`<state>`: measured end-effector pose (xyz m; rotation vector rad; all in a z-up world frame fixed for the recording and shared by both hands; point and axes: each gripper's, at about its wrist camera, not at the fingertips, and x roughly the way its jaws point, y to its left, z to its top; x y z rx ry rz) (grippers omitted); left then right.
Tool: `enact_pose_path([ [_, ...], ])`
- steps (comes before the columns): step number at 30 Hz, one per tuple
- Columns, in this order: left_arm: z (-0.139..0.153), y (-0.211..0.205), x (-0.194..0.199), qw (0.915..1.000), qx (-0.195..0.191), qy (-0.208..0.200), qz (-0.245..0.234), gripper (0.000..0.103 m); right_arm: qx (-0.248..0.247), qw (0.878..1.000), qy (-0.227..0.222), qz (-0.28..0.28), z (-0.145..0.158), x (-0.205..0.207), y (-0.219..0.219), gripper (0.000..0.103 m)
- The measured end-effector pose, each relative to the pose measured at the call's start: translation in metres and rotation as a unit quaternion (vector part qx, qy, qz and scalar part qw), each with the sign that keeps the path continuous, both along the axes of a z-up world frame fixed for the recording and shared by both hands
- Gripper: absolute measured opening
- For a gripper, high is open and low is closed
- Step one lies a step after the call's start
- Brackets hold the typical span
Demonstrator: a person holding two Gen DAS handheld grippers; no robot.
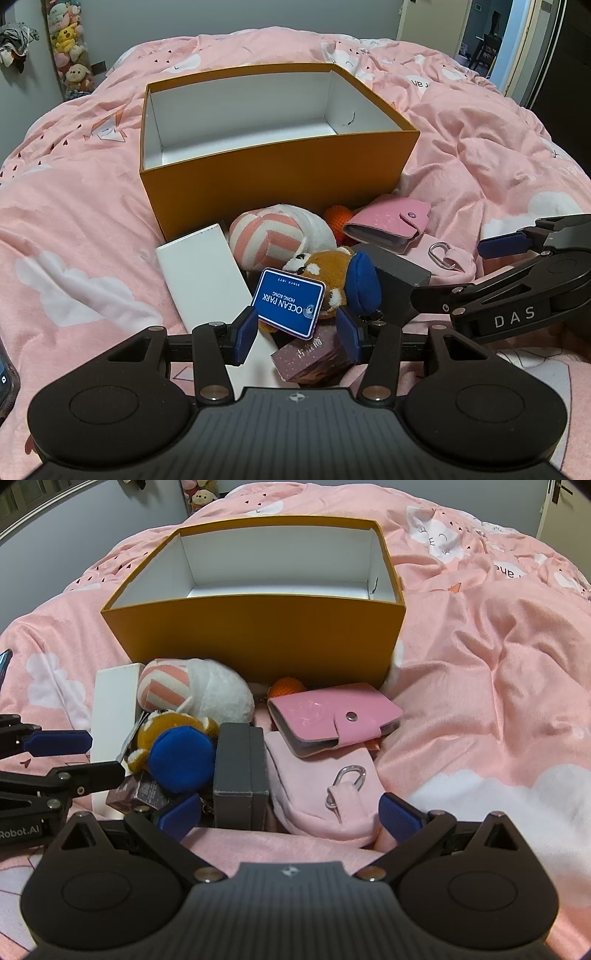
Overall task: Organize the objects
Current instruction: 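Reach the left gripper to the white rectangular carton and grasp it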
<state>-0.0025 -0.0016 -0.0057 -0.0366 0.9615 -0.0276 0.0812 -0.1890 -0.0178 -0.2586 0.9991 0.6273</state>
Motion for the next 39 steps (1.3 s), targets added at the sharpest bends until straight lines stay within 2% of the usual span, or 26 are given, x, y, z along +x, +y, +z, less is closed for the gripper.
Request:
enact_pose_path([
  [14,-0.002,0.0,0.001,1.0,-0.002,0.003,-0.001,0.058,-0.002,1.0,-0.002,0.003,0.0,-0.001,0.001,0.102],
  [19,0.0,0.003,0.002,0.9999,-0.008,-0.001,0.006,0.051,0.0,1.0,-0.017,0.013,0.006,-0.004,0.004,0.101],
  [23,0.004,0.012,0.002,0.9997,-0.011,-0.01,0.021,0.046,0.004,0.998,-0.048,0.037,0.016,-0.009,0.011,0.088],
  [25,0.007,0.018,0.002,0.9994,-0.012,-0.013,0.031,0.045,0.005,0.996,-0.067,0.054,0.022,-0.01,0.016,0.086],
  [30,0.008,0.039,0.009,0.9978,-0.02,-0.011,0.062,0.044,0.01,0.988,-0.097,0.12,0.031,-0.012,0.039,0.067],
  [32,0.006,0.048,0.013,0.9968,-0.025,-0.004,0.076,0.044,0.008,0.985,-0.093,0.146,0.03,-0.01,0.053,0.052],
  [35,0.002,0.061,0.018,0.9947,-0.035,0.006,0.096,0.044,0.014,0.983,-0.071,0.166,0.026,-0.003,0.072,0.036],
  [39,-0.005,0.08,0.024,0.9906,-0.054,0.019,0.124,0.045,0.027,0.982,-0.05,0.181,0.025,0.008,0.093,0.03],
])
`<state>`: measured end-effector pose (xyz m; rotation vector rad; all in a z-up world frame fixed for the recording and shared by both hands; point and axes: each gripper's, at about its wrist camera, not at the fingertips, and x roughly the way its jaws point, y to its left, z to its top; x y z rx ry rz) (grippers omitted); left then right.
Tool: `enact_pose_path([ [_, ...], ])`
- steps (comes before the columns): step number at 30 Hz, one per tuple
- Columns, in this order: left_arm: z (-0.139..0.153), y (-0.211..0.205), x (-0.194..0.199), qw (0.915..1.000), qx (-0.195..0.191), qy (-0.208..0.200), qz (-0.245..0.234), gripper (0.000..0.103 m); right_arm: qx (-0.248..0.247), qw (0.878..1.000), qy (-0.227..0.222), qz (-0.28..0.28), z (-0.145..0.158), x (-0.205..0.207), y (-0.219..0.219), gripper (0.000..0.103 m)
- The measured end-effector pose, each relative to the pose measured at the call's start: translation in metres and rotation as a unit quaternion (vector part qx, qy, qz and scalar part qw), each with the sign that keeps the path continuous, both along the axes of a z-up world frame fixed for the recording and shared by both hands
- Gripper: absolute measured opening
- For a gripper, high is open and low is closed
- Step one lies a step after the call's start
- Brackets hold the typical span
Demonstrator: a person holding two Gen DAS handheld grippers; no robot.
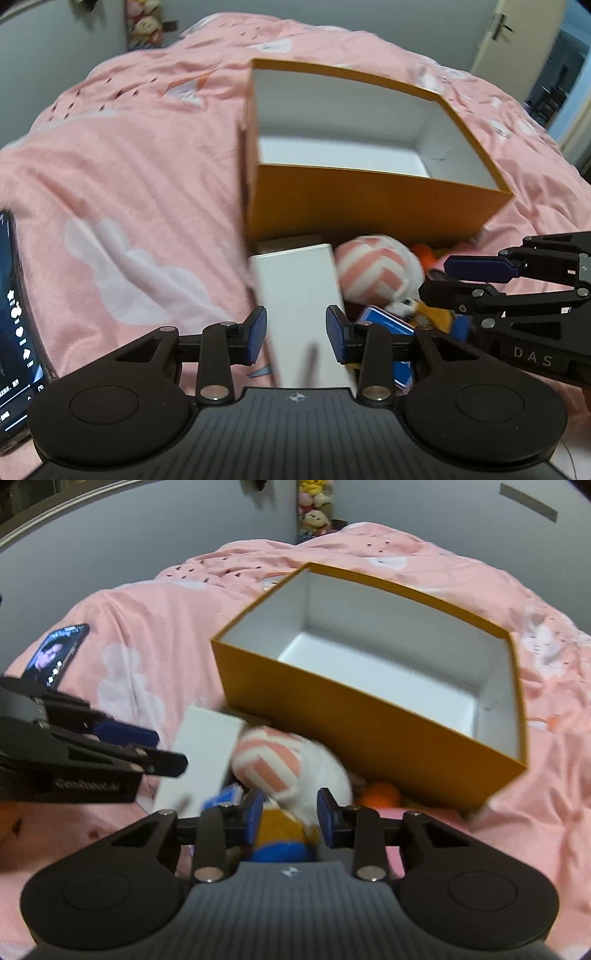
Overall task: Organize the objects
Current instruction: 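Reach the left gripper to the white rectangular carton and grasp it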
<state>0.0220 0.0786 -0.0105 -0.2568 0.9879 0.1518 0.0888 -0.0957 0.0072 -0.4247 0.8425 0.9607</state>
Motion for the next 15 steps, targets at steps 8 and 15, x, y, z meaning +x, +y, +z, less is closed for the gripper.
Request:
enact_pose_path([
  [8,-0.019,0.029,0.007,0.9977,-0.052,0.032,0.03,0.056,-0.001,0.999,0.041,0.024,-0.015,0.011,0.032,0.019],
  [15,-0.035,0.036,0.019,0.9947,-0.092,0.042,0.017,0.071,0.002,0.999,0.036,0.016,-0.017,0.023,0.033,0.035],
])
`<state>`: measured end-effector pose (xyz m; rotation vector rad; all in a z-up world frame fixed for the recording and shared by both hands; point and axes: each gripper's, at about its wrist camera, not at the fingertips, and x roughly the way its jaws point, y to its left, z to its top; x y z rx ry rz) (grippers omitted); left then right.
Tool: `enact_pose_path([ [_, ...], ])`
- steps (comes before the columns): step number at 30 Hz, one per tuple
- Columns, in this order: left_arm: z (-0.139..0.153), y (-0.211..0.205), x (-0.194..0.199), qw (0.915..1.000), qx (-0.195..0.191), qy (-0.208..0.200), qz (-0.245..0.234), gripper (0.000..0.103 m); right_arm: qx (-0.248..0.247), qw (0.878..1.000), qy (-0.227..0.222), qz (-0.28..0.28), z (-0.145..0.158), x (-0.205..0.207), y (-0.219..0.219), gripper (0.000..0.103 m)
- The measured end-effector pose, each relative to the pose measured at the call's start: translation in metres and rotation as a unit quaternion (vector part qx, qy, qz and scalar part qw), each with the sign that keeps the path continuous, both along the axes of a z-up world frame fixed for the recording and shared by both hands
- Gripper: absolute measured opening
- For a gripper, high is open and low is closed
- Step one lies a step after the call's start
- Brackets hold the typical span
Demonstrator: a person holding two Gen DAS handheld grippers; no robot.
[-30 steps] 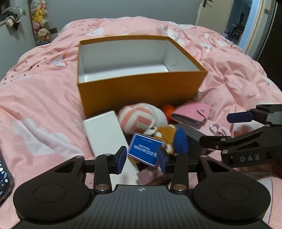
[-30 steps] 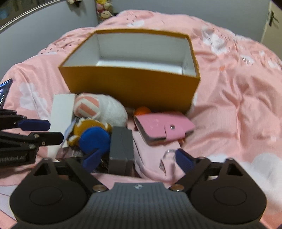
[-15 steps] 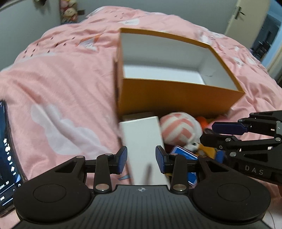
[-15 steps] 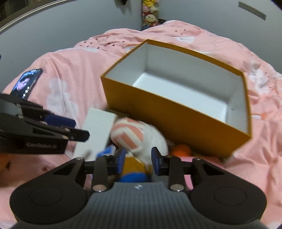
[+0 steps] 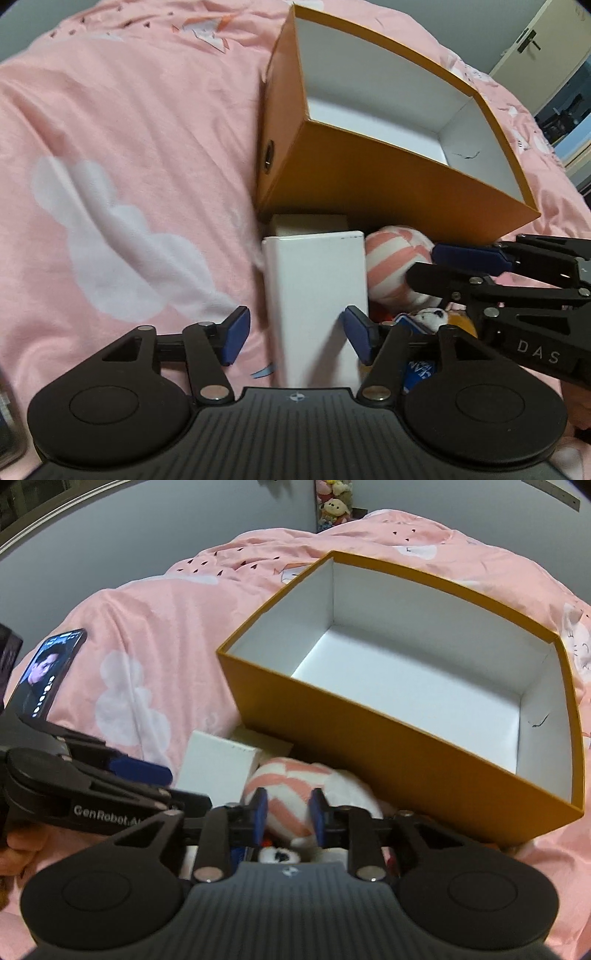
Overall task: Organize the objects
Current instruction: 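Reach the left gripper to the white rectangular carton and grasp it, then grasp the gold cube box with the right gripper while the left lifts the white carton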
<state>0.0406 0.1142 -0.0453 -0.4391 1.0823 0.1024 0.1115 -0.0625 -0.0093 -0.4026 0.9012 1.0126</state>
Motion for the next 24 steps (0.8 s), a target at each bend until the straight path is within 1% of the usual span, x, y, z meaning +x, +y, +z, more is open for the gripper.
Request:
enact_pose_path([
  [2,-0.005,-0.001,0.003,0.9998,-0.015,0.003,-0.008,0.075,0.005,1.0,0.006,0.001,-0.001,0.003,0.001,0.037],
  [4,-0.012,-0.001,0.005,0.9995,-0.028,0.009,-0.011,0.076,0.008,1.0,0.001,0.002,0.0,0.004,0.004,0.038],
  [5,-0.015,0.0,0.006,0.9991,-0.038,0.01,-0.013,0.076,0.011,1.0,0.001,0.001,0.0,0.007,0.006,0.04],
  [7,-0.021,0.0,0.009,0.9985,-0.05,0.013,-0.016,0.076,0.01,1.0,0.003,-0.001,-0.001,0.011,0.013,0.041],
  [10,-0.027,-0.002,0.011,0.9986,-0.047,0.016,-0.02,0.073,0.011,1.0,0.009,0.002,-0.006,0.014,0.021,0.041],
  [14,-0.021,-0.003,0.008,0.9987,-0.042,0.015,-0.026,0.073,0.009,1.0,0.007,0.002,-0.011,0.015,0.024,0.041],
  [19,-0.011,-0.007,0.004,0.9979,-0.028,0.014,-0.057,0.072,0.005,1.0,0.003,-0.006,-0.01,0.013,0.013,0.041],
  [24,-0.009,-0.011,0.001,0.9963,-0.025,0.014,-0.081,0.072,0.003,0.999,0.006,-0.034,-0.008,0.013,-0.005,0.041],
])
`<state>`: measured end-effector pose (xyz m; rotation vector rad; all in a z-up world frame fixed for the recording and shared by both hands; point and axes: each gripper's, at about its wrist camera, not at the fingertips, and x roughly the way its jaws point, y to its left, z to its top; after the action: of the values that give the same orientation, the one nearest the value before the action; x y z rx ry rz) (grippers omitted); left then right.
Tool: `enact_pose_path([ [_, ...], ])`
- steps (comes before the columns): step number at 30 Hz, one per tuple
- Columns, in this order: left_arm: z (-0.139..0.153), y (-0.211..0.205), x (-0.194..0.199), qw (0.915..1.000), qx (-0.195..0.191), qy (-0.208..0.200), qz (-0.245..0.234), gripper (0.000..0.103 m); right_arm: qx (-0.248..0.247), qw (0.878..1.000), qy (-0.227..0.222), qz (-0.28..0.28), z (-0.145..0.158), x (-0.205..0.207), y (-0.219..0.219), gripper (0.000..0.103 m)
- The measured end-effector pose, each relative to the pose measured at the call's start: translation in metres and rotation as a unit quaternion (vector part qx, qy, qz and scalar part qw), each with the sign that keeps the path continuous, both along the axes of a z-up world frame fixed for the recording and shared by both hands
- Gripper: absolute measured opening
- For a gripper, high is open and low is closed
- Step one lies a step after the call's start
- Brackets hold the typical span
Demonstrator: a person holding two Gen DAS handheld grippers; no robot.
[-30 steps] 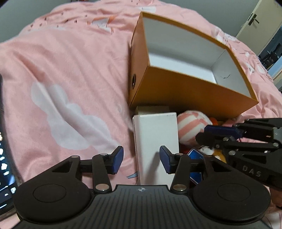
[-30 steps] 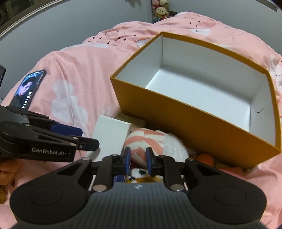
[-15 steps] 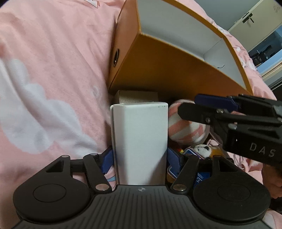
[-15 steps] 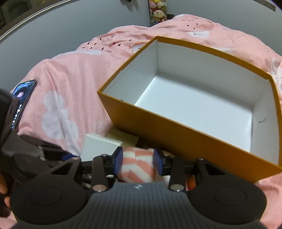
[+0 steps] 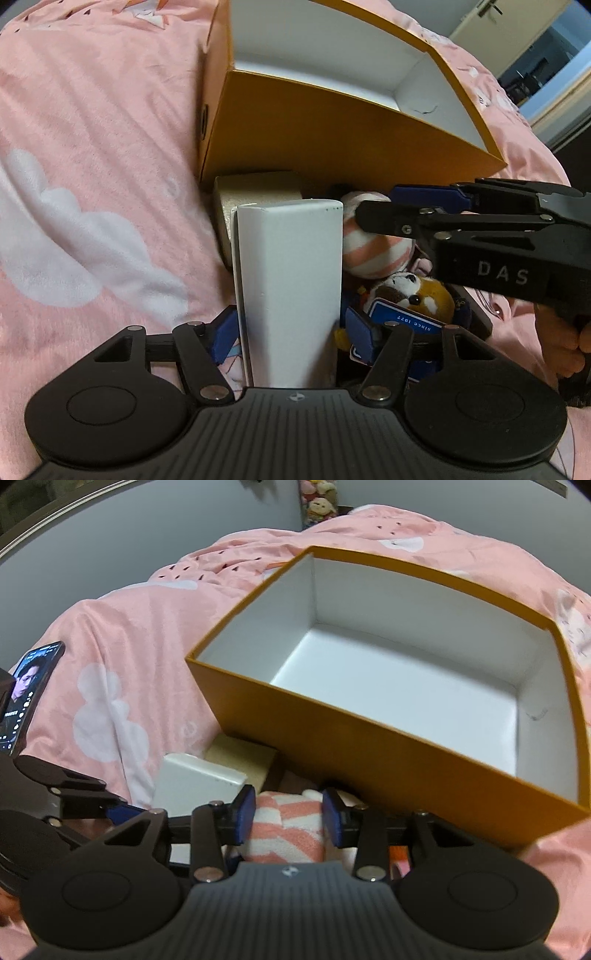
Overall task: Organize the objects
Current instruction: 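Grasp the gold cube box with the right gripper while the left lifts the white carton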
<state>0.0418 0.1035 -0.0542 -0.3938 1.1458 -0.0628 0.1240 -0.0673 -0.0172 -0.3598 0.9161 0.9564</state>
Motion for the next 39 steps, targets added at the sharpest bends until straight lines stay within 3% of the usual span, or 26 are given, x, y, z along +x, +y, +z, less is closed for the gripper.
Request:
enact_pose_path([
  [7,0.013,-0.012,-0.009,0.9989,0.006,-0.015,-0.043,0.067,0.011,0.999,0.015,-0.052,0.005,0.003,-0.028,0.041],
  [16,0.02,-0.01,-0.017,0.9954,0.008,-0.032,-0.09,0.067,0.017,0.997,0.01,-0.068,0.007,-0.001,-0.034,0.042],
  [17,0.019,-0.011,-0.015,0.9956,0.006,-0.033,-0.088,0.066,0.018,0.998,0.008,-0.067,0.007,-0.002,-0.034,0.042],
  [19,0.016,-0.008,-0.013,0.9968,0.013,-0.03,-0.073,0.051,0.02,0.998,0.008,-0.067,0.006,-0.002,-0.033,0.042],
  [21,0.011,-0.005,-0.011,0.9982,0.024,-0.026,-0.049,0.043,0.02,0.998,0.004,-0.061,0.007,-0.004,-0.031,0.042],
  [25,0.008,-0.001,-0.011,0.9994,0.016,-0.028,-0.014,0.042,0.02,0.999,-0.003,-0.045,0.006,-0.007,-0.025,0.041],
  [30,0.027,0.005,-0.017,0.9979,0.021,-0.059,0.016,0.036,0.013,1.0,-0.008,-0.028,0.008,-0.008,-0.018,0.041],
  [36,0.056,0.022,-0.02,0.9926,0.066,-0.088,0.051,0.035,0.03,0.999,-0.007,0.012,0.018,-0.013,0.001,0.041],
  [39,0.057,0.029,-0.016,0.9924,0.062,-0.082,0.068,0.035,0.023,0.999,0.0,0.037,0.015,-0.016,0.021,0.042],
])
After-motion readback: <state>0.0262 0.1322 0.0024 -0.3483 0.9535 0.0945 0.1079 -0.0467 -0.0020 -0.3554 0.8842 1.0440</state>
